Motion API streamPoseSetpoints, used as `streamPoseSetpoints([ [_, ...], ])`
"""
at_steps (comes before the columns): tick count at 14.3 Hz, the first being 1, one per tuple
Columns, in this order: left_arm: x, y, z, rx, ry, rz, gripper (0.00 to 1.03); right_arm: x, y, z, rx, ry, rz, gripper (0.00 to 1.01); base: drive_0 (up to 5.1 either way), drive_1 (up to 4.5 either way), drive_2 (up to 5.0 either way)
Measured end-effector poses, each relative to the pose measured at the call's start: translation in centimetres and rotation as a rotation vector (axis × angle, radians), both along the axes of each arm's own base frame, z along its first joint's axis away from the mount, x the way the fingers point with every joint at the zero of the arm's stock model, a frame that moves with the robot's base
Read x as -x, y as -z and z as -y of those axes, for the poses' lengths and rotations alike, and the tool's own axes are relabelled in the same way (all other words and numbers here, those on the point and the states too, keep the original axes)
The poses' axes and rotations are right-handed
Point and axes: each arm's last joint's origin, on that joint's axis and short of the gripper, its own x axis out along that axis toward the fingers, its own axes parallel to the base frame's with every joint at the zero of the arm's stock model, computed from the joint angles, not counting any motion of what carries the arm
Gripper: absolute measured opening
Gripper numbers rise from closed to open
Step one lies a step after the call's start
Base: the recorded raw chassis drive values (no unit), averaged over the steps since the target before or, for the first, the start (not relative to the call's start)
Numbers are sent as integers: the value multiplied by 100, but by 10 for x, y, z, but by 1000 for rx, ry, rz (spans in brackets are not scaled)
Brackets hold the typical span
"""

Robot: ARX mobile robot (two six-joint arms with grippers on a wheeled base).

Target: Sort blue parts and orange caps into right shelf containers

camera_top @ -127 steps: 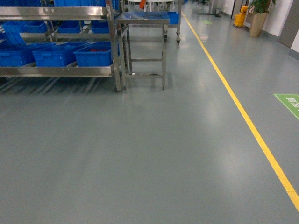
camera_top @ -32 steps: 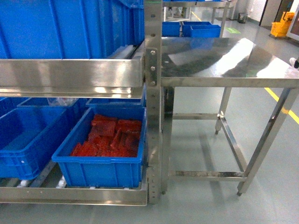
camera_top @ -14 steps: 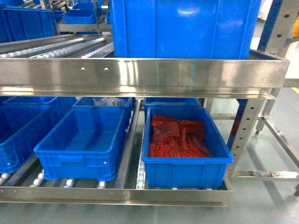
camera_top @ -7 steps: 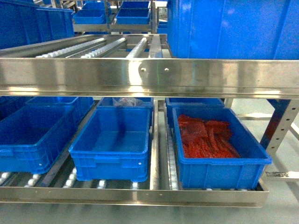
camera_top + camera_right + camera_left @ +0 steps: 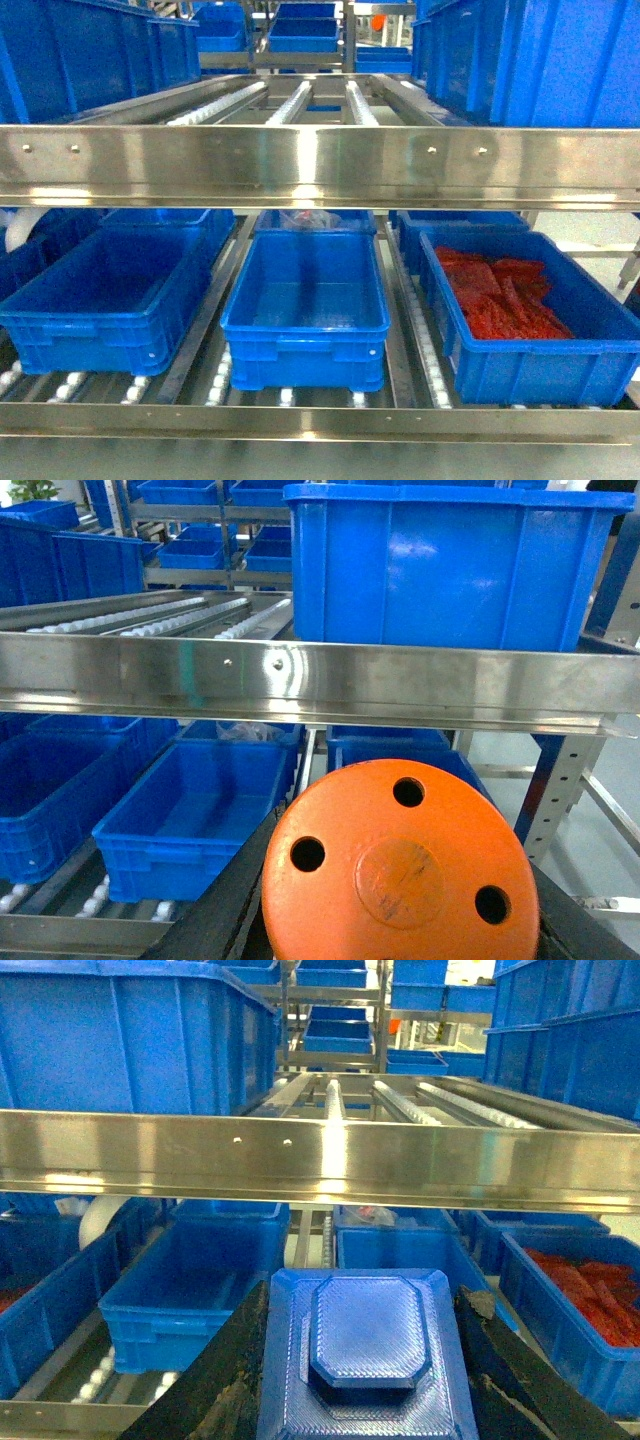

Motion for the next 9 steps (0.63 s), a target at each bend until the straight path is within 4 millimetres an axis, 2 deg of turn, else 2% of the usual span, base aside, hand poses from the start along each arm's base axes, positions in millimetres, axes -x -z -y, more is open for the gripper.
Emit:
streamPoseSetpoints([
  [9, 0, 0, 0, 0, 1, 1, 43, 0, 0, 0, 0, 0, -2, 45, -480, 261, 261],
])
